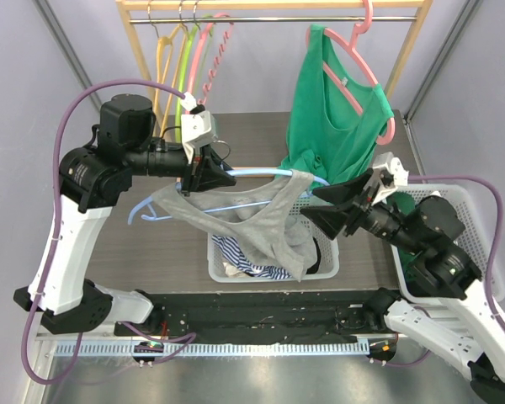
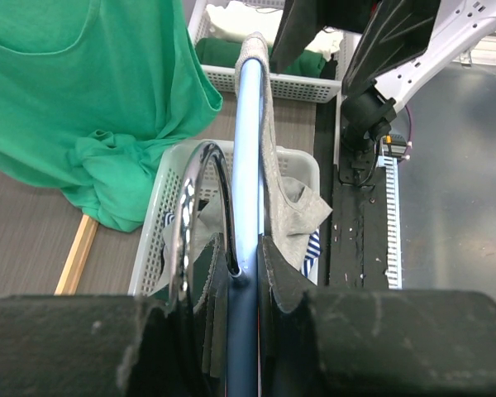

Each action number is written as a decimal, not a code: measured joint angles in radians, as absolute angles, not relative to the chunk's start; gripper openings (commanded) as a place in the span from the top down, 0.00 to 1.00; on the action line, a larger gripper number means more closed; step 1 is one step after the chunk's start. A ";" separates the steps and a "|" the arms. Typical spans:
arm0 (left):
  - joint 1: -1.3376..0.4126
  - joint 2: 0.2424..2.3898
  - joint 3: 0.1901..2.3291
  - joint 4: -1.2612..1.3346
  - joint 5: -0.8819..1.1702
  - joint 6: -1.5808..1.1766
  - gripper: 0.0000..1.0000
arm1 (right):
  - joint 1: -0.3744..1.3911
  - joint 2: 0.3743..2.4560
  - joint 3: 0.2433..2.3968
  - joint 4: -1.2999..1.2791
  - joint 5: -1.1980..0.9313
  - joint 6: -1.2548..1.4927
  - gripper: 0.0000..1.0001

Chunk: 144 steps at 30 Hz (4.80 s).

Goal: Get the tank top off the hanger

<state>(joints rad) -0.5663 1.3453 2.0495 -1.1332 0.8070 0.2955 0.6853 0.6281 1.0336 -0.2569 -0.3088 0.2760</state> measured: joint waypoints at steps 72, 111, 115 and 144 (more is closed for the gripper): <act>-0.563 1.335 2.057 -1.135 0.813 0.297 1.00 | 0.685 0.562 1.046 -0.594 0.259 0.294 0.85; -0.809 1.628 2.379 -1.352 0.933 0.701 1.00 | 0.685 0.822 1.637 -0.871 -0.355 -0.160 0.12; -0.814 1.628 2.384 -1.362 0.935 0.720 1.00 | 0.685 0.826 1.624 -0.896 -0.407 -0.161 0.14; -0.816 1.618 2.352 -1.196 0.702 0.493 0.00 | 0.689 0.764 1.542 -0.971 -0.297 -0.146 0.99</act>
